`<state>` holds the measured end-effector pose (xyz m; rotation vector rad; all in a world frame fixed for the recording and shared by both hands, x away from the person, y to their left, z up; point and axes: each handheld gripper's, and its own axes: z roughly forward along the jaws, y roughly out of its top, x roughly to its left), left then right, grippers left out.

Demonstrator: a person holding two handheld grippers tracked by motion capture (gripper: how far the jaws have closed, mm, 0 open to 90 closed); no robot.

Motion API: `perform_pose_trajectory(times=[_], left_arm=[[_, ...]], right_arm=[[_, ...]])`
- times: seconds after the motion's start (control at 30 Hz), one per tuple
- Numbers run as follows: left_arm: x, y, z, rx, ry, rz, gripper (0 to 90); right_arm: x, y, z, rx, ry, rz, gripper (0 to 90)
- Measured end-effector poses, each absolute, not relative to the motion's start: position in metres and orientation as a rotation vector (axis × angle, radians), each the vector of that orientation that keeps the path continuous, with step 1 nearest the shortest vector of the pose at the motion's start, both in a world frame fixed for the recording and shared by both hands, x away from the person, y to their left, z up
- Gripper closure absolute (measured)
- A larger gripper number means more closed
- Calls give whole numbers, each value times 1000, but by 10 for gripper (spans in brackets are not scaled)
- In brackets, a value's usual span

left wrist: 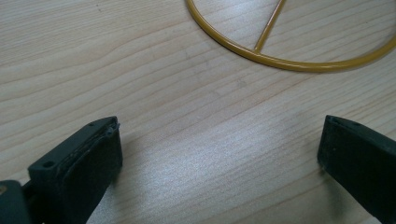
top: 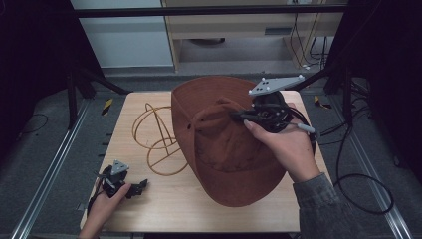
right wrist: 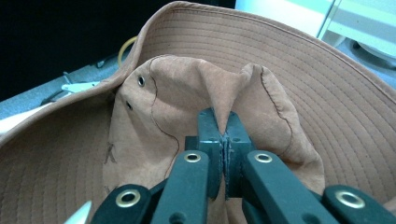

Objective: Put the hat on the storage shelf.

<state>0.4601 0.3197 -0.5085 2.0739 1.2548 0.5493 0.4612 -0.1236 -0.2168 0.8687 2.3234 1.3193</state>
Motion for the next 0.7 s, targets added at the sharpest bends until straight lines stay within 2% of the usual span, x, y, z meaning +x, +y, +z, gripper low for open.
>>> perform_pose_trajectory(times=[0.7], left_arm=[[460,319,-509,2065,1260,551,0]], right_arm=[[468,-92,-207,841,2315,1349,891]])
